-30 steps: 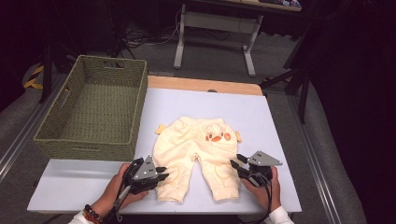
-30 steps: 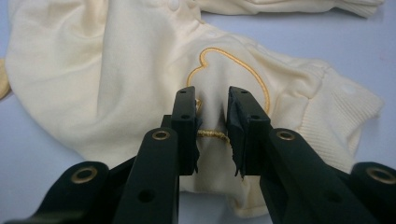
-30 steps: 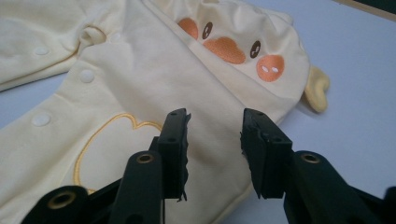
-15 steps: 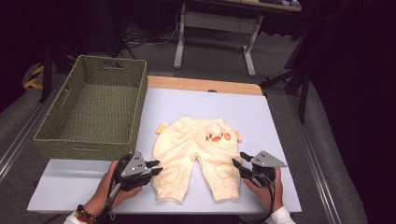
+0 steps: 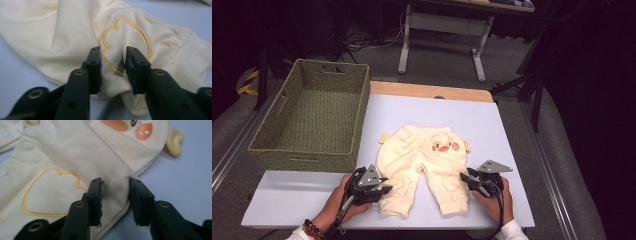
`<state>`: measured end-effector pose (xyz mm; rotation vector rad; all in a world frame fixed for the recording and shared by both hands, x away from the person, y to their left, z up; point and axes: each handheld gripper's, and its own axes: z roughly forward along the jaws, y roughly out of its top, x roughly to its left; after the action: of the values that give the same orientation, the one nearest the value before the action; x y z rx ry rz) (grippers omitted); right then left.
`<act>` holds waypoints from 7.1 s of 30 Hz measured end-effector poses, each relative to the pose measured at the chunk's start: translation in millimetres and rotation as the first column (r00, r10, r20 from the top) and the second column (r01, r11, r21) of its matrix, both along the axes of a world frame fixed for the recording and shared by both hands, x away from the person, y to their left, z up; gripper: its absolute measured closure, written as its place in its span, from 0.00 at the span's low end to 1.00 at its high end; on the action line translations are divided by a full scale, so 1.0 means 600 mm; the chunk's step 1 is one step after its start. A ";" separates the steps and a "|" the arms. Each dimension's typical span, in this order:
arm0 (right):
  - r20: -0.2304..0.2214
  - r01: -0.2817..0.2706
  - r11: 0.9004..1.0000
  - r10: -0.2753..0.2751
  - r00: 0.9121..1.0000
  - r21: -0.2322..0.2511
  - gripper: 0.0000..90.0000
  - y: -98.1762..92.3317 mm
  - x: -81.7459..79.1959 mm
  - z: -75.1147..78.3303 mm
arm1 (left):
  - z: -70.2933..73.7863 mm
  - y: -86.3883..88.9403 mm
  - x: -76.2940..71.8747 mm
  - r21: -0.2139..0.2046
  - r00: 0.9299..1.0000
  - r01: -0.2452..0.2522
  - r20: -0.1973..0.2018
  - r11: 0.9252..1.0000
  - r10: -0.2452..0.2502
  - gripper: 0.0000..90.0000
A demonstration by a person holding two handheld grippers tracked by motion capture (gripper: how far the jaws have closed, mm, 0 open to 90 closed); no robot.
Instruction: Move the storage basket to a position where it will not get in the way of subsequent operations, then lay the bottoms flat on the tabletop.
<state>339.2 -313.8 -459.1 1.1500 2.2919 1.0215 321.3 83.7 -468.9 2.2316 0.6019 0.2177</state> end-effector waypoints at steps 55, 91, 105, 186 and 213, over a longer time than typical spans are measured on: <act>0.241 -0.013 0.999 0.005 0.970 0.033 0.36 -0.001 -0.025 0.036 | 0.035 0.073 -0.031 -0.068 0.961 -0.118 0.243 0.991 0.131 0.34; 0.052 0.053 0.998 -0.055 0.997 0.038 0.40 0.029 0.229 0.038 | 0.032 -0.102 0.277 0.007 0.924 -0.380 -0.037 0.925 0.380 0.31; -0.103 0.039 0.998 -0.035 0.994 0.039 0.68 0.053 0.276 0.007 | 0.017 -0.111 0.300 0.075 0.945 -0.308 -0.090 0.948 0.314 0.74; 0.130 0.045 0.998 -0.038 0.991 -0.047 0.47 0.016 0.068 0.029 | 0.052 -0.084 0.046 0.037 0.981 0.028 0.189 0.999 -0.034 0.69; -0.031 0.103 0.995 -0.102 0.994 0.015 0.63 -0.009 0.059 0.002 | 0.000 -0.047 -0.015 -0.057 0.979 0.201 -0.023 0.978 -0.203 0.73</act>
<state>374.6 -319.5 -458.0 1.2842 2.2255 0.9932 312.1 55.4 -468.8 2.2278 0.3875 0.0647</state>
